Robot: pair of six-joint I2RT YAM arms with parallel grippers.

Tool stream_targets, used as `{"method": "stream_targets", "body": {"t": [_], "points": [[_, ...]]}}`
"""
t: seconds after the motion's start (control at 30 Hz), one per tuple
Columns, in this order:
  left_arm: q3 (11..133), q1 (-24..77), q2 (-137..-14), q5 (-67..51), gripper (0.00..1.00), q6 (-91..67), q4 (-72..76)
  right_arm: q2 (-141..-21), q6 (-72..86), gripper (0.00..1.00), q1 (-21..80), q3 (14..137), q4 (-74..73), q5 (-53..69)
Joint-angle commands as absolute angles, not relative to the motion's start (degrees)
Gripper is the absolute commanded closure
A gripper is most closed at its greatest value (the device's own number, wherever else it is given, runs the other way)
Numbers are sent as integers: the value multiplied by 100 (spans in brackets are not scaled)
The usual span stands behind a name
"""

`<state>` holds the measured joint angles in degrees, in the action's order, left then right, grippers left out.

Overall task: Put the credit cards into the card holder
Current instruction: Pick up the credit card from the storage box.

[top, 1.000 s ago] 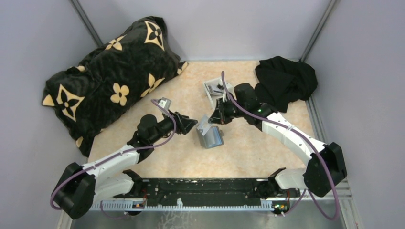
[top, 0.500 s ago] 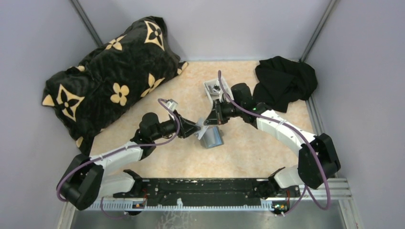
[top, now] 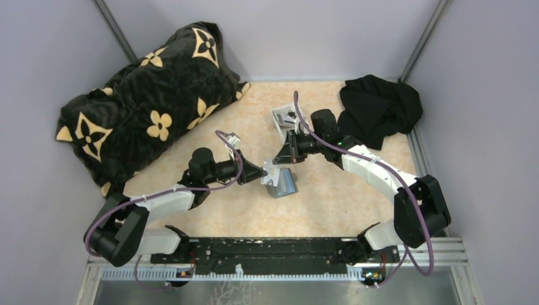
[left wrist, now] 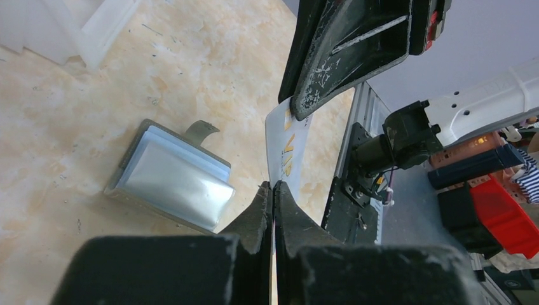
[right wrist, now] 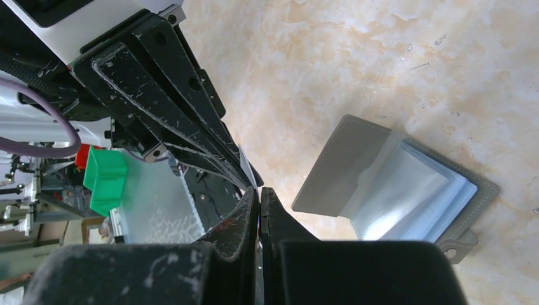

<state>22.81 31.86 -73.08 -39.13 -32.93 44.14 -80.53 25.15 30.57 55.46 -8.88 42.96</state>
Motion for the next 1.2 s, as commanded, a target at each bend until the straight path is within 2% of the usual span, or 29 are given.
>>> {"method": "stream_targets", "body": {"t": [0.0,0.07,0.23,0.3,0.53,0.77,1.17], "points": [[2396,3196,-7434,-4231,100,-3345,4684,-8064,2592,100,3076,5665,-418,4202],[2350,3191,-7409,-3996,100,-3358,4602,-8018,2548,97,3076,5718,-515,3968],[2122,3192,-7151,-2782,100,-3480,4139,-7886,2504,58,3019,5921,-718,3031],[2057,3196,-7100,-2421,100,-3597,3996,-7903,2492,51,2999,6132,-810,2667],[2280,3214,-7002,-1779,100,-3618,3321,-8208,2657,46,2971,7301,-1018,2232],[2466,3261,-6973,-1214,100,-3537,2791,-8616,3236,43,2988,8440,-771,2803],[2426,3264,-6738,-974,100,-3560,2532,-9014,3148,42,3191,9677,-1307,2961]]}}
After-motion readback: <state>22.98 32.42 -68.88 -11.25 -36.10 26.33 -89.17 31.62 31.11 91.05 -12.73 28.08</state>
